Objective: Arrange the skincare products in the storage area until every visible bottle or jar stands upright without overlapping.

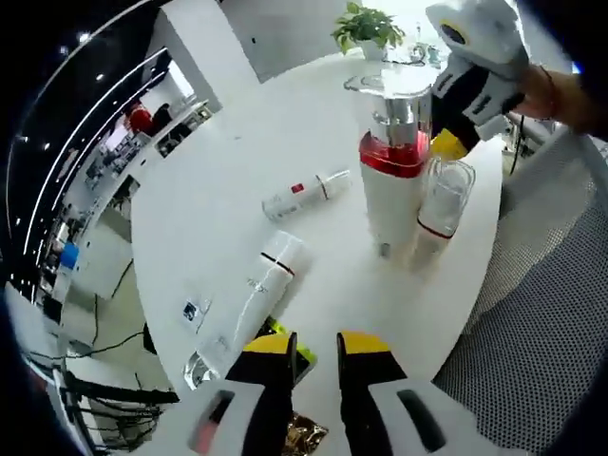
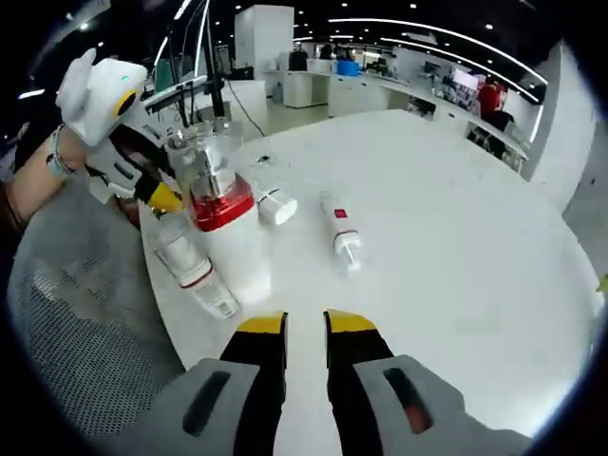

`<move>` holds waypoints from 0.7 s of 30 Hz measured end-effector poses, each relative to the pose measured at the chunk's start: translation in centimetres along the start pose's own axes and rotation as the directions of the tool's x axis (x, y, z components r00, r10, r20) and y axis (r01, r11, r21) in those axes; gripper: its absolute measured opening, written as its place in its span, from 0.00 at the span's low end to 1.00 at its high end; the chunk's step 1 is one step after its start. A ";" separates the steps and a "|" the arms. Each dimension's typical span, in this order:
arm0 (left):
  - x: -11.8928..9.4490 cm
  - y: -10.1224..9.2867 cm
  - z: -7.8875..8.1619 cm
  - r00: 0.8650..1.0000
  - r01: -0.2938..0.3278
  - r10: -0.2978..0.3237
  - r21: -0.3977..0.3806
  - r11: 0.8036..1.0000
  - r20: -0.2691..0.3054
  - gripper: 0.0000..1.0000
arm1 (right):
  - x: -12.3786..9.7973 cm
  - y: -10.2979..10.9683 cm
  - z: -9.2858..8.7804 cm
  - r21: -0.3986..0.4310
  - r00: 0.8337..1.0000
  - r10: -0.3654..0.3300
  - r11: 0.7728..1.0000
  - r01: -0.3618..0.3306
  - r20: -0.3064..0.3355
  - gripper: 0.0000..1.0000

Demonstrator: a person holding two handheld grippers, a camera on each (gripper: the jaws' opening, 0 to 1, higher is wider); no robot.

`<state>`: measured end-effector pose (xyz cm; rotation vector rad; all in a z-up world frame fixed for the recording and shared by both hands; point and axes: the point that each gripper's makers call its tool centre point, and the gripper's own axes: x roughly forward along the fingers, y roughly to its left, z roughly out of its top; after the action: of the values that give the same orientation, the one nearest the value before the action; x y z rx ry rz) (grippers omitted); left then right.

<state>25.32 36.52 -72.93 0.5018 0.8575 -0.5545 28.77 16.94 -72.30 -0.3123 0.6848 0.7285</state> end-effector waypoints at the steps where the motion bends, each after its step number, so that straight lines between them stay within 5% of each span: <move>1: -0.5 0.4 -0.1 1.000 -0.004 0.005 -0.048 0.999 0.030 0.20 | -0.2 -0.5 1.0 0.001 0.999 -0.008 1.000 0.008 0.037 0.14; 7: -1.3 0.5 -0.6 0.994 0.019 0.006 -0.224 0.974 0.109 0.21 | -0.1 -2.8 5.2 -0.069 0.995 -0.005 0.998 0.012 0.104 0.16; 10: -0.9 1.0 -2.1 0.999 -0.004 0.015 -0.261 0.965 0.040 0.23 | 0.8 -2.9 8.6 -0.110 0.989 0.029 0.994 -0.013 0.143 0.19; 16: -0.4 2.5 -3.3 0.998 -0.055 0.053 -0.296 0.954 -0.017 0.24 | 3.6 -0.8 12.3 -0.287 0.988 0.125 0.953 -0.093 0.093 0.20; 21: -0.1 2.1 -3.5 0.998 -0.060 0.051 -0.272 0.960 -0.042 0.24 | 6.8 2.1 13.9 -0.322 0.970 0.245 0.918 -0.233 -0.005 0.22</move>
<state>24.67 40.31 -74.44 0.2824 0.9335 -0.3686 37.44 28.60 -66.66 -0.5181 0.5751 1.0817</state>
